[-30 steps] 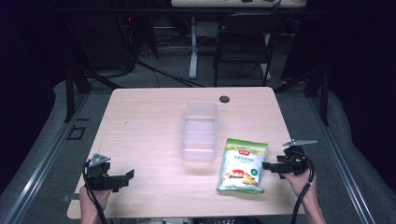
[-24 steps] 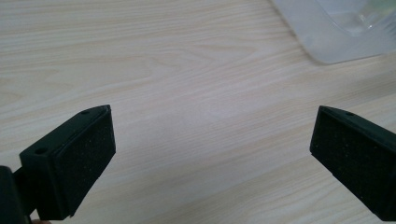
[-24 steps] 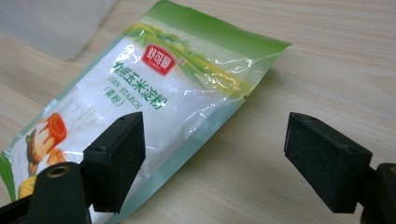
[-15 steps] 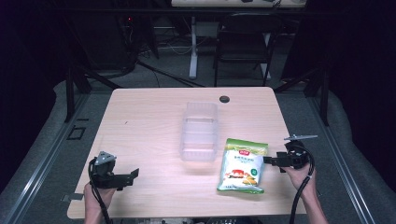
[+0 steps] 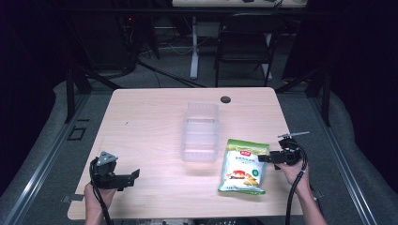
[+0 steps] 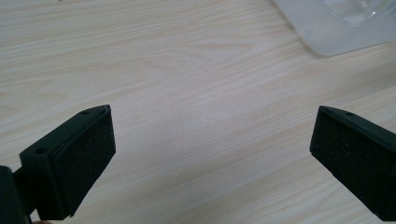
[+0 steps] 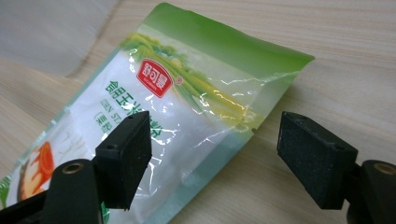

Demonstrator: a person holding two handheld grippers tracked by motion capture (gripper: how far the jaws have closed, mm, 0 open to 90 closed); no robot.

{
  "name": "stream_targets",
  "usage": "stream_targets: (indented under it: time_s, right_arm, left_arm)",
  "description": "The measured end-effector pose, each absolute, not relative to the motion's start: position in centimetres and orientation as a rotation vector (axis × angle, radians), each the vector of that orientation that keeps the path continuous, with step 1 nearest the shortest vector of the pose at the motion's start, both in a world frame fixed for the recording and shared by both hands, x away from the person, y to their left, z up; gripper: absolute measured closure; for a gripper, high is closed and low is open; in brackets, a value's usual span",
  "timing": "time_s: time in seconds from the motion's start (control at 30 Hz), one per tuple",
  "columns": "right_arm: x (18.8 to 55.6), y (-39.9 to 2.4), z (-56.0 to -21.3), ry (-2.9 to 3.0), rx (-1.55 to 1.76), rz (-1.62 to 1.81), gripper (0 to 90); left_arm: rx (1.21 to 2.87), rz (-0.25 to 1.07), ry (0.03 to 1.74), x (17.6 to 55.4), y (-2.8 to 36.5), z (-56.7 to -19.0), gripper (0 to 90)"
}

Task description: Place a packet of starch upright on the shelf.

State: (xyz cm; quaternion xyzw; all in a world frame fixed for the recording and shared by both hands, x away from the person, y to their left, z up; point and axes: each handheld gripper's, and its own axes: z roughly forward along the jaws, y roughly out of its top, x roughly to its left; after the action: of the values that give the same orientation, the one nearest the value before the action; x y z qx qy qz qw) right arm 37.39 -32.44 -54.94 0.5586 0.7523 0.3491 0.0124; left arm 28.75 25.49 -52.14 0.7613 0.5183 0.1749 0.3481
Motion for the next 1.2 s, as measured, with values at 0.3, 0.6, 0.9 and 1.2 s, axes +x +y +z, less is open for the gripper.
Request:
stream_targets:
  time_s: [0.3,0.6,0.9,1.2]
  right_arm:
    - [37.8,-31.8,-55.4,2.351,1.773,1.101,32.4]
    - [37.7,-31.2,-55.9,2.357,1.783,1.077,42.5]
    - [37.5,-32.3,-56.0,2.294,1.842,1.136,61.9]
    - [38.6,-32.6,-55.9,2.264,1.851,1.164,46.3]
  left_arm:
    - [1.968,0.416,1.320,29.1,25.1,-52.1,0.1]
    - [1.959,0.366,1.292,29.3,24.9,-52.0,0.2]
    - [1.961,0.349,1.282,29.6,25.0,-52.1,0.3]
    - [1.976,0.356,1.281,29.6,24.8,-52.2,0.3]
